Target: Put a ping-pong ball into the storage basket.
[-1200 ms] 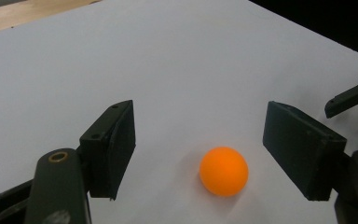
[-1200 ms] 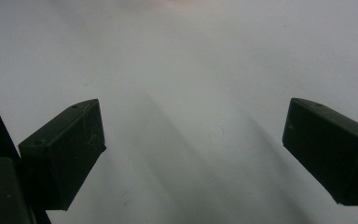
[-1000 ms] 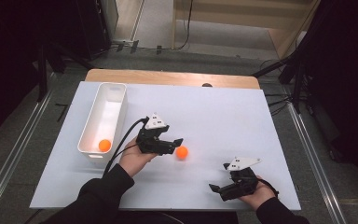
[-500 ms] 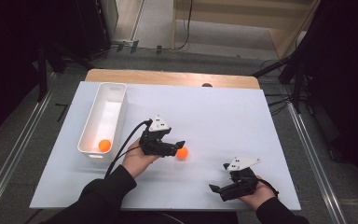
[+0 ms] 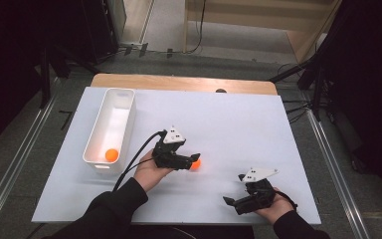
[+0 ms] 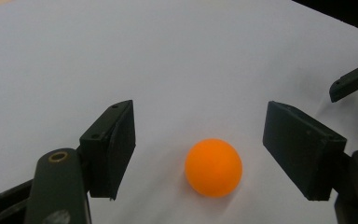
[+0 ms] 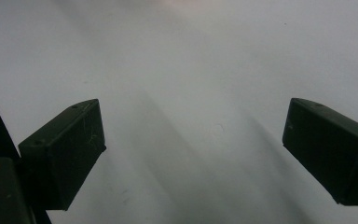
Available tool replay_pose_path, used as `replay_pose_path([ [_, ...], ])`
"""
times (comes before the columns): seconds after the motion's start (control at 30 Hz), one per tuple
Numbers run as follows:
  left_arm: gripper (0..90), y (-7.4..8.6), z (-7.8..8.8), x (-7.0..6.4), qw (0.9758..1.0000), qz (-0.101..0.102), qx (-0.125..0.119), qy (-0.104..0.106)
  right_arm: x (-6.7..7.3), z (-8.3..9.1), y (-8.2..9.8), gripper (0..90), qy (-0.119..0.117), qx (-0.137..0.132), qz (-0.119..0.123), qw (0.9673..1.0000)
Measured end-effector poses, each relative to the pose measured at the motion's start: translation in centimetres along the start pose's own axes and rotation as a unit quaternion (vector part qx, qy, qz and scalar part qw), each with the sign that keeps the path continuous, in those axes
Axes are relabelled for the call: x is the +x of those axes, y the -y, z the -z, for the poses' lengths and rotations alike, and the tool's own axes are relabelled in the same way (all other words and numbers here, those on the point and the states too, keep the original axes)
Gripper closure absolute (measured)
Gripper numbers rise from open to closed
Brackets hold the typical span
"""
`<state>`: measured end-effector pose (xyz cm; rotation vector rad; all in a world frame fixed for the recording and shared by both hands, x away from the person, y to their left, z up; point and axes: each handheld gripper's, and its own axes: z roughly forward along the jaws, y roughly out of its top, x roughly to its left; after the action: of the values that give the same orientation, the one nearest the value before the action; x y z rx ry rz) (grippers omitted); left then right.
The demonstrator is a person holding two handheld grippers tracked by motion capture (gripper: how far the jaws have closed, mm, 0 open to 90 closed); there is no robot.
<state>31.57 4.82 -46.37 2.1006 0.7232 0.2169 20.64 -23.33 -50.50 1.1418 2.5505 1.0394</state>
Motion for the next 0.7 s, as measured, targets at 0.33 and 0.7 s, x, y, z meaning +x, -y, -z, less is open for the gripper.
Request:
replay_pose_path([
  [0.33,25.7,0.4,-0.7,-0.4,1.0000,-0.002,0.005,0.004,0.0,0.0,0.0,4.4,0.000,0.000,0.000,1.0000],
  [0.7,25.6,1.2,-1.5,-0.9,0.9997,-0.012,0.011,0.016,0.0,0.0,0.0,4.4,0.001,0.001,0.000,1.0000],
])
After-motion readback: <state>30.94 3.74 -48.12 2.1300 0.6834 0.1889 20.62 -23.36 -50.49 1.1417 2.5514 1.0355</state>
